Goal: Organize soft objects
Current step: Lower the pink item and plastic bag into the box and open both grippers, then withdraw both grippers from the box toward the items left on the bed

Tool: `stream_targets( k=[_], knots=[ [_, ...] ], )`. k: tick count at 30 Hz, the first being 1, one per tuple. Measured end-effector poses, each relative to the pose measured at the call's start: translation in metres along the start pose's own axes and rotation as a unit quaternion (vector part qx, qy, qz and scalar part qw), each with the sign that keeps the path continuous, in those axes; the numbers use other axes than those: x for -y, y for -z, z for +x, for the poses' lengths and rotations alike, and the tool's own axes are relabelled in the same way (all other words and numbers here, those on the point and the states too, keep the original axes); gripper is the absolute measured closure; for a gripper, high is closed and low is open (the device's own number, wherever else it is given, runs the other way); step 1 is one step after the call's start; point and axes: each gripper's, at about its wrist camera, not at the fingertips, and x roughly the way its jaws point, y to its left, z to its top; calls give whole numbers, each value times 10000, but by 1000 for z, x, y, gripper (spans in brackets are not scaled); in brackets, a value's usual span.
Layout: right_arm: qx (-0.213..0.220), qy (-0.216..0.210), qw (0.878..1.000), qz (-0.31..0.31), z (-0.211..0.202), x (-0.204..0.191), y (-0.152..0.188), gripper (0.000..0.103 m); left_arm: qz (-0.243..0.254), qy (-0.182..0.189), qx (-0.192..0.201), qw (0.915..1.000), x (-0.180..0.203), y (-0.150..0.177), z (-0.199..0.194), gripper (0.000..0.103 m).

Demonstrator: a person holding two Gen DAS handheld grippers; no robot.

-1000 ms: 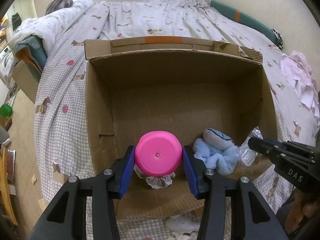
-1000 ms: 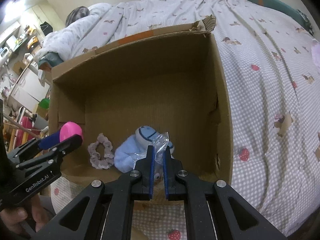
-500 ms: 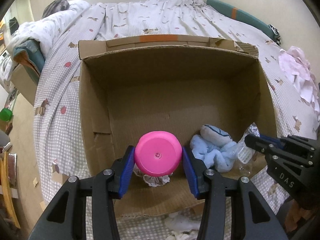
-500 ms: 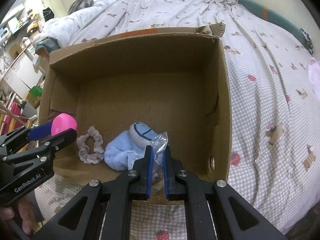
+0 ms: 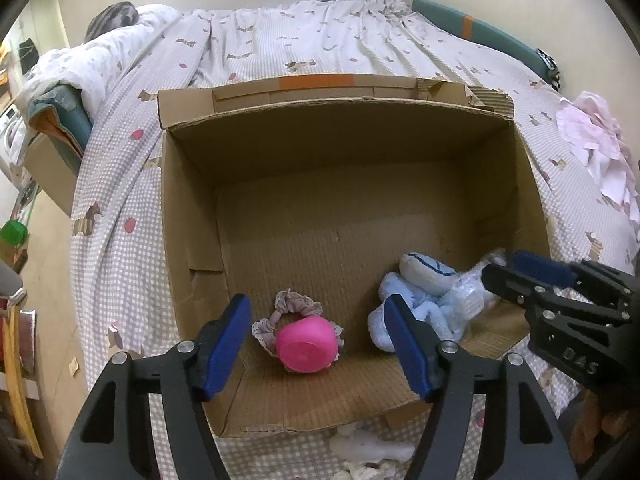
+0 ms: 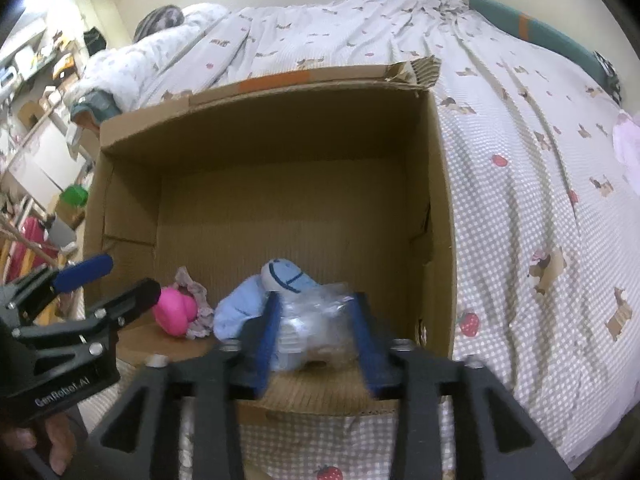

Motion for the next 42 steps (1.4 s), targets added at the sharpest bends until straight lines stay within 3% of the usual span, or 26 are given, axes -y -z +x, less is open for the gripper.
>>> stream_targets(
  k=[1,2,5,7,9,13,19,33,42],
  knots=[
    [56,-48,10000,66,-2,2,-1,37,-13,8,9,10000,0,0,-1,29],
    [119,-91,9998,138,-5,4,-2,37,-36,21,17,10000,-1,-1,-2,23],
    [265,-132,9992,255,-11,8,-4,26,-149,147,83,9997,-5,-3,-6,17],
    [448,-216,9981,351,-17,11,-7,10,-239,178,203,9993,-7,-5,-12,12],
    [597,-296,9969,421,-21,14,-7,1,-352,186,364,9985,-10,-7,-20,8],
    [753,-242,9959,432,-26,15,-8,0,-480,172,594,9969,-17,-12,-31,3],
    [862,-249,9945,549,-32,22,-10,0,-505,3,548,9972,-21,-10,-35,2],
    [849,-196,9950,484,-49,18,7,0,-707,-31,595,9957,-41,9,-62,1],
    [703,-203,9959,524,-60,19,26,0,-890,-354,638,9934,-52,31,-84,1]
  ],
)
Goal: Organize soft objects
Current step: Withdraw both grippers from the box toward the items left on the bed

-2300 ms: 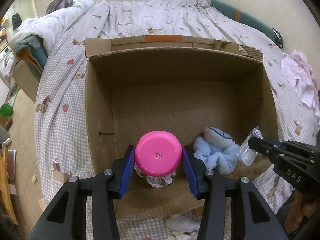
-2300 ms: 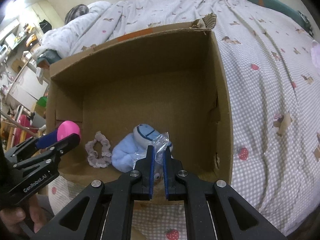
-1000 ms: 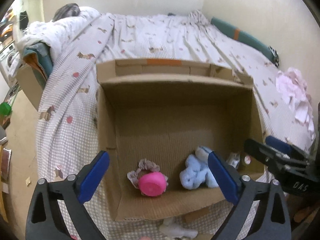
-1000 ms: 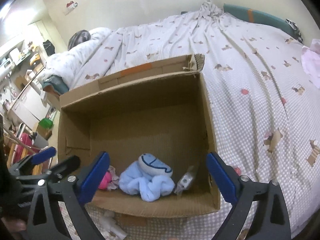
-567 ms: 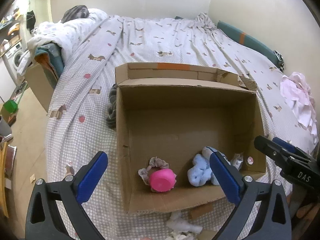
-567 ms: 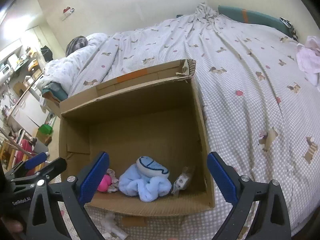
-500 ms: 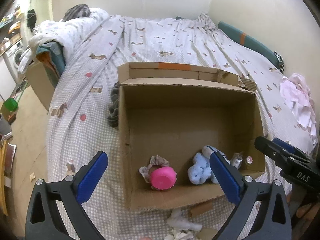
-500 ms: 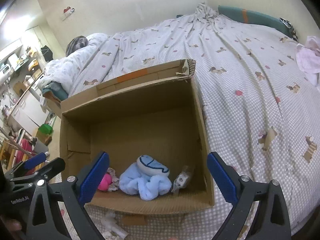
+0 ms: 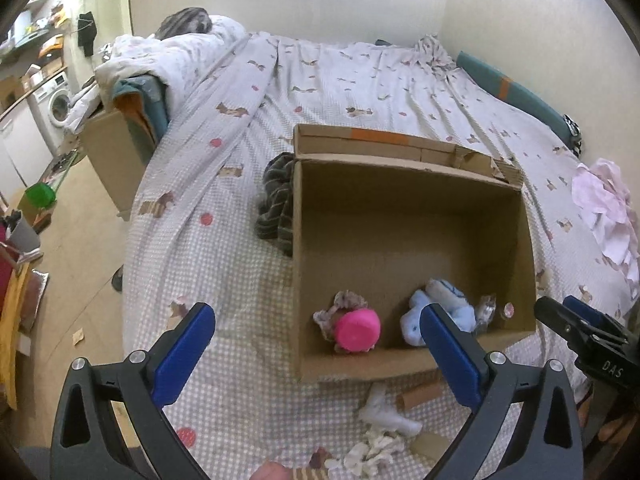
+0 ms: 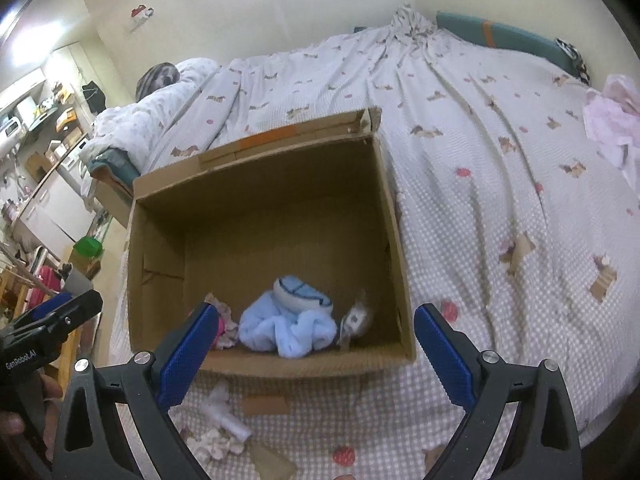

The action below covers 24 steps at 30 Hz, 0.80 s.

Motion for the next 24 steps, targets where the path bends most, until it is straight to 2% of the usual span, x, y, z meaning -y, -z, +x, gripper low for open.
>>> stream_targets(
  k=[5,9,24],
  knots=[
    [-225,-72,9997,38,-2,-2,15,0,5,-77,-52,10000,-3,18,-9,1],
    [-531,-349,9977,256,1,0,30,0,-48,-109,-218,9997,-5,36,-13,1],
    [-1185,-405,9917,-308,5,-19,76,0,-326,-98,-971,9947,-16,75,5,1]
  ],
)
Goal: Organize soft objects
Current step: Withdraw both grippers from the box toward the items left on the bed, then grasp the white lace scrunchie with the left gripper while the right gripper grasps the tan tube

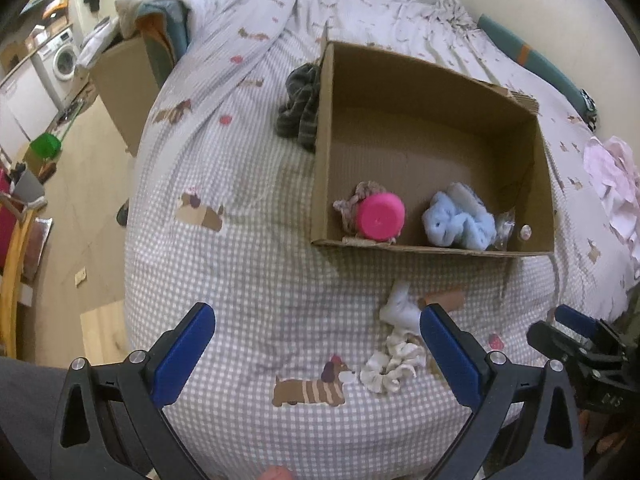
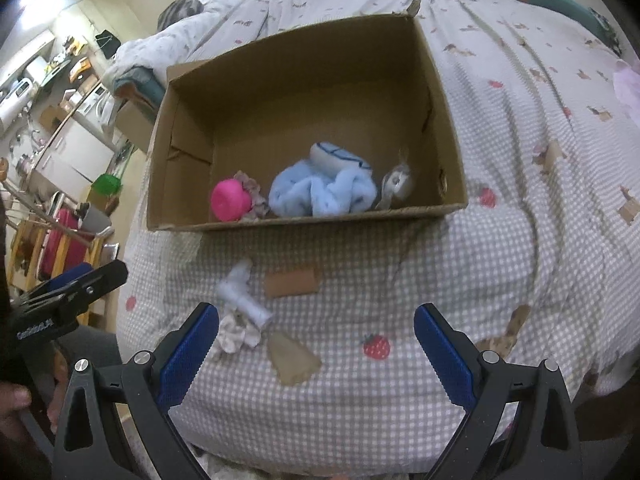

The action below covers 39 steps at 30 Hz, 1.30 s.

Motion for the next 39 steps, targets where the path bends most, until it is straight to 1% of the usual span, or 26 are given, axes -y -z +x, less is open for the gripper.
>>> stream_targets(
  k=[2,5,10,11,12,13,15,16,17,20,22,24,25,26,27,28,29,30,31,32,33,34,36,37,39],
  knots=[
    [-68,-91,9999,12,1,2,2,0,-66,-98,-51,9999,-4,1,4,1],
    [-120,-9,9998,169,1,10,2,0,-158,-123,-127,9997,-9,1,8,1],
    [-478,-105,9974,524,16,26,2,0,-262,-103,-267,9992,-16,3,17,1],
    [-515,-114,9973,515,19,26,2,3,-273,-91,-290,9992,-17,3,18,1],
    [-568,-129,9972,475,22,24,2,9,-282,-86,-312,9991,-18,3,19,1],
    [-641,-157,9970,412,26,21,2,12,-296,-84,-342,9989,-19,3,21,1],
    [-768,-178,9966,256,34,13,3,14,-335,-60,-390,9987,-22,2,23,1],
    [-851,-184,9961,127,39,7,4,19,-366,-47,-416,9985,-24,2,24,1],
    [-949,-196,9953,-7,45,0,5,21,-400,-35,-443,9982,-26,2,25,1],
    [-1306,-192,9899,-523,67,-26,11,22,-496,8,-527,9974,-30,1,27,1],
    [-1392,-47,9862,-893,78,-43,17,24,-525,63,-597,9968,-30,2,29,1],
    [-1400,119,9828,-1195,85,-55,21,24,-450,59,-680,9967,-27,3,31,1],
    [-1403,277,9801,-1378,88,-59,23,25,-355,36,-750,9965,-24,5,34,1],
    [-1407,420,9774,-1523,92,-62,25,28,-308,22,-779,9965,-22,6,35,1],
    [-1432,486,9755,-1600,95,-64,27,44,-251,1,-811,9964,-19,7,37,1],
    [-1515,511,9734,-1644,99,-64,29,65,-197,-12,-838,9963,-17,8,39,1],
    [-1575,564,9717,-1666,101,-63,30,70,-166,-13,-851,9962,-15,9,40,1],
    [-1557,574,9717,-1683,101,-63,31,72,-140,-11,-857,9962,-13,9,40,1],
    [-1514,517,9726,-1685,99,-63,30,80,-116,-11,-857,9963,-11,9,41,1],
    [-1477,489,9734,-1684,96,-63,30,85,-98,-10,-856,9963,-9,9,41,1],
    [-1416,456,9746,-1675,91,-61,29,92,-82,-4,-856,9963,-8,10,41,1],
    [-1349,397,9764,-1639,85,-59,26,93,-62,14,-872,9962,-6,10,42,1],
    [-1262,190,9824,-1366,73,-46,22,94,-43,56,-911,9958,-3,11,44,1],
    [-1163,-60,9866,-1146,62,-41,18,95,-32,74,-953,9954,-2,12,46,1],
    [-898,-333,9910,-933,40,-34,13,95,-18,90,-1003,9949,1,13,48,1]
  ],
)
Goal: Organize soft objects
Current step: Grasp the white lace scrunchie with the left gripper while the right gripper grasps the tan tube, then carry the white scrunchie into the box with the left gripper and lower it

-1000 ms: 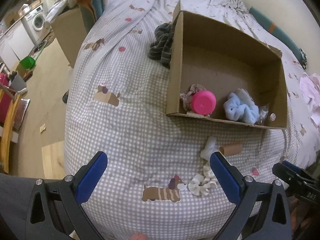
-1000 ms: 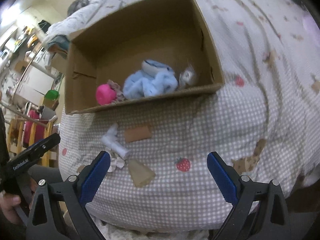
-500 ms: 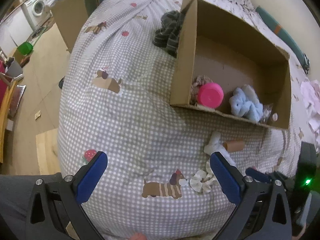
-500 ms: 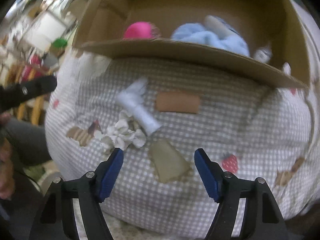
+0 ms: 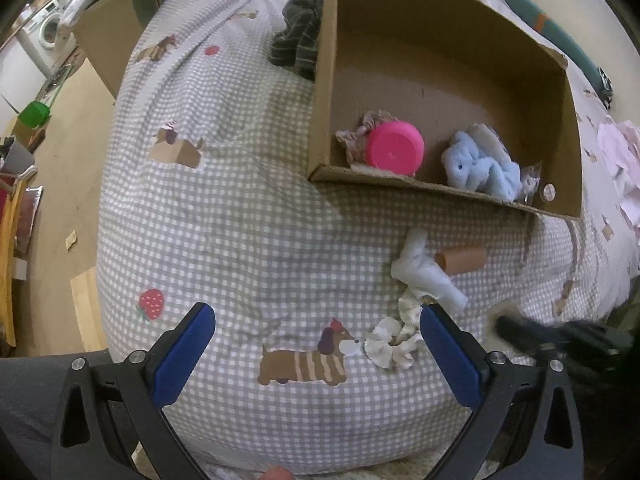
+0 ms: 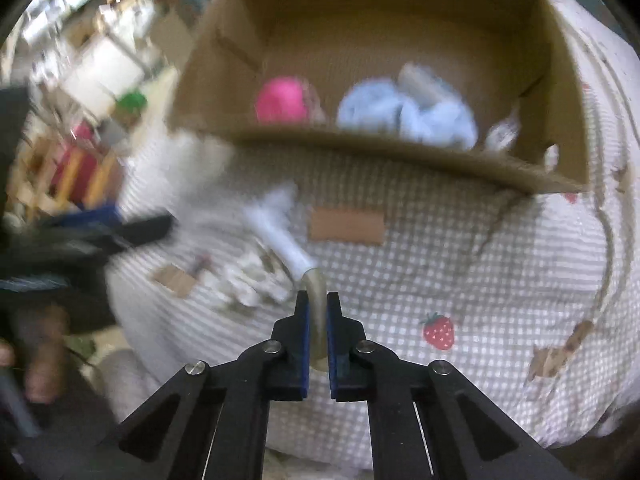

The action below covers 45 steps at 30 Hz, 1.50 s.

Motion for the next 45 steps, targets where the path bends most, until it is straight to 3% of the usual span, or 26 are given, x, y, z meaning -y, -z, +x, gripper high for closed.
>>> stream_targets(
  k=[3,8,11,18,19,20,22,26,38,45],
  knots=[
    [336,-413,9975,455,-26,17,2,95,79,96,-155,9998,7,4,8,1],
    [693,-701,9902,984,-48,41,1,95,643,519,-637,9945,40,14,29,1],
    [818,-701,9882,1091,-50,46,-1,95,1002,402,-650,9920,59,18,37,1],
    [872,-551,9845,1421,-53,59,-2,95,1260,227,-770,9888,81,16,54,3],
    [865,-539,9841,1457,-52,61,-3,95,1326,173,-749,9882,82,17,55,12],
    [861,-534,9838,1476,-53,63,-3,95,1364,140,-711,9880,85,17,56,32],
    [877,-527,9834,1498,-52,63,-4,95,1466,29,-689,9868,88,17,58,58],
    [908,-539,9828,1515,-52,63,-5,95,1425,23,-762,9869,84,20,59,85],
    [893,-451,9831,1530,-50,63,-7,95,833,-97,-557,9949,31,26,34,87],
    [916,-475,9832,1505,-51,62,-6,95,685,-22,-90,9976,8,45,-15,87]
  ],
)
